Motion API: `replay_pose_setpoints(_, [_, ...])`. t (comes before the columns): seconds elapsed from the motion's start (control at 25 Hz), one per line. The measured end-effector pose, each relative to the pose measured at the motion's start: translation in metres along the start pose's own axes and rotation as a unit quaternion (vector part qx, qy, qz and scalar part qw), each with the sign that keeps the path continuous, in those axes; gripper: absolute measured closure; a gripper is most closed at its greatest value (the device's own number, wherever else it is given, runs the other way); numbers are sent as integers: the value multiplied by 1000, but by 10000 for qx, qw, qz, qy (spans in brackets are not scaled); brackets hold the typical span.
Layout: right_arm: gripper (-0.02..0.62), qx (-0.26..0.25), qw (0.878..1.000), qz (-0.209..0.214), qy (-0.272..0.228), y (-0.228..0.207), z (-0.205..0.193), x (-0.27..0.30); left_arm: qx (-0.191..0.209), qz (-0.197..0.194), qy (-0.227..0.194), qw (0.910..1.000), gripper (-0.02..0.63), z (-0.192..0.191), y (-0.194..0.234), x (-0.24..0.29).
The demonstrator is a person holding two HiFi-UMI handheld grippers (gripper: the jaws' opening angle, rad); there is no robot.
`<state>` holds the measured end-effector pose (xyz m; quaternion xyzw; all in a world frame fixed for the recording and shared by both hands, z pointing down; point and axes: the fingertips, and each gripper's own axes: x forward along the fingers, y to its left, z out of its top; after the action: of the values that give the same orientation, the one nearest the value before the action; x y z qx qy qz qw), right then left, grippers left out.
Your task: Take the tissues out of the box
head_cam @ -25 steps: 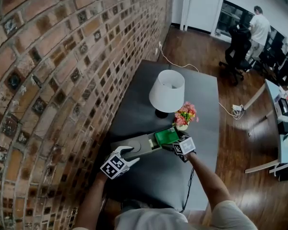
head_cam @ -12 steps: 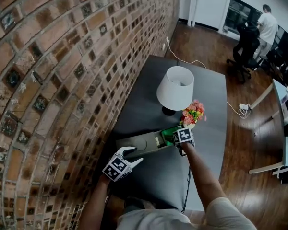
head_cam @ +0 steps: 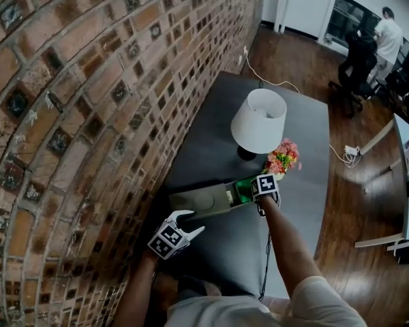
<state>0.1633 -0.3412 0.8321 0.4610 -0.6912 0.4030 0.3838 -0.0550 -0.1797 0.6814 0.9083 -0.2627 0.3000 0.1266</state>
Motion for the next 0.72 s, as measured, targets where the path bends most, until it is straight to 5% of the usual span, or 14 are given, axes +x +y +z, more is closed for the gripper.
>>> replay_pose_setpoints(0.48, [78,303,9991,157,-267,-4,-5,-12,71,-78,-36,9999,387,-2,-5,-3])
replay_pose_setpoints(0.72, [83,462,9939,538,-850,7,-6,-28,-184,-6,-356,9992,388,9,4,-14])
